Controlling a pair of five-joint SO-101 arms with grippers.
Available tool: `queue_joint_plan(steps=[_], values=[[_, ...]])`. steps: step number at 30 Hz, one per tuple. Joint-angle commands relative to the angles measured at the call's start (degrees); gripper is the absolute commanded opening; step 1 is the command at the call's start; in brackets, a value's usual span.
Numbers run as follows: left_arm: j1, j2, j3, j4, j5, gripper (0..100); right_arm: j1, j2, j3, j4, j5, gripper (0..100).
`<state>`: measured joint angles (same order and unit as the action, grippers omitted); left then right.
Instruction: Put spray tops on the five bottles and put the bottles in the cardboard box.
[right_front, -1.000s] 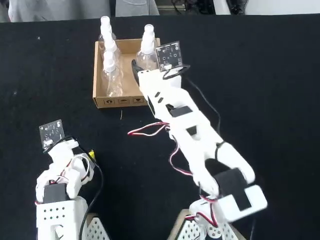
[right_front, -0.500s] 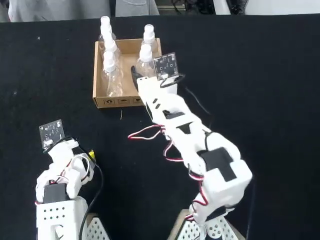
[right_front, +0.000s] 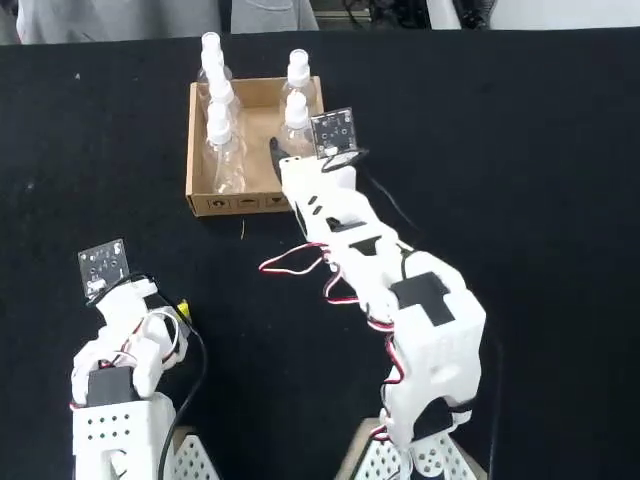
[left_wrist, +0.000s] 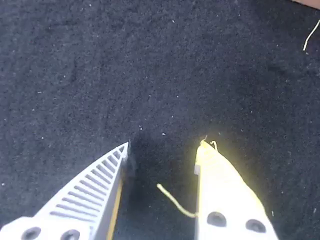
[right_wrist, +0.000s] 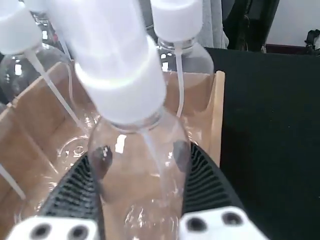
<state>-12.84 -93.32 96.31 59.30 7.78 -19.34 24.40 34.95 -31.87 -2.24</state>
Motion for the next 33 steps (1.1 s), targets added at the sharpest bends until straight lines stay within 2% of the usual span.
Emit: queue_joint_plan(steps=[1, 7, 19, 25, 33], values=[[-0.4, -0.7, 1.54, 0.26, -0.18, 20, 1.67, -0.31, -3.03, -0.97, 0.26, 1.8], [-0.4, -0.7, 1.54, 0.26, -0.18, 20, 1.32, -0.22, -2.68, -0.53, 0.26, 15.1], [-0.4, -0.7, 1.54, 0.26, -0.18, 20, 0.35, -0.13, -2.51, -0.53, 5.27, 16.8], [-0.4, -0.7, 1.54, 0.26, -0.18, 20, 0.26, -0.4, -1.45, -0.44, 5.1, 30.6], [-0.4, -0.7, 1.54, 0.26, -0.18, 20, -0.18, -0.57, -1.27, -0.44, 5.19, 30.2]])
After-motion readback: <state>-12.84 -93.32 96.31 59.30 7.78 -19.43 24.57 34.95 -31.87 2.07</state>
